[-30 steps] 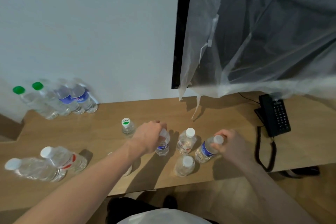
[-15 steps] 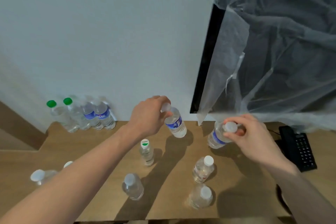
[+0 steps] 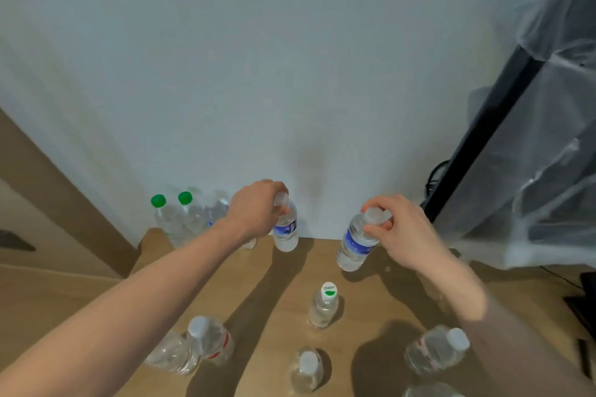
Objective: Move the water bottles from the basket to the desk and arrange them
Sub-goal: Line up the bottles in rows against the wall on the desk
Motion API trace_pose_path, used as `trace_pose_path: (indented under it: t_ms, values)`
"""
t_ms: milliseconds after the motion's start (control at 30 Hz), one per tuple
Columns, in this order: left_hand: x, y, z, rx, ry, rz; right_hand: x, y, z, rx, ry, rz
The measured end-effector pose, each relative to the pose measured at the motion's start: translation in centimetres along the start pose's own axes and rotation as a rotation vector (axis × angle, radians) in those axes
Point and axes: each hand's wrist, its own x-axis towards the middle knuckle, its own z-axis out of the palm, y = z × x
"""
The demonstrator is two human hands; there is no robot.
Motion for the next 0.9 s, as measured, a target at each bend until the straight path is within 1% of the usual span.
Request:
trace_pose_path:
  t_ms: [167,433,667,800,900]
  values:
    - [2.1,-4.0,2.6,0.049,-0.097,0.002,5.0,-1.4,5.8,-0.02,-0.077,0.035]
    - [5.3,-7.3,5.6,0.16,-0.204,0.033,9.8,-2.1,13.3,0.029,-0.106,0.163]
    - [7.5,-8.7,7.0,0.168,-0.233,0.106,12.6,-2.9,16.7,0.056,-0.13,0.249]
    - [8.5,-9.2,7.8,0.124,-0.241,0.15,13.7,-3.5,18.3,0.107,-0.116,0.322]
    - [8.9,-9.4,8.2,0.083,-0.239,0.175,14.4,-3.9,19.4,0.108,-0.111,0.344]
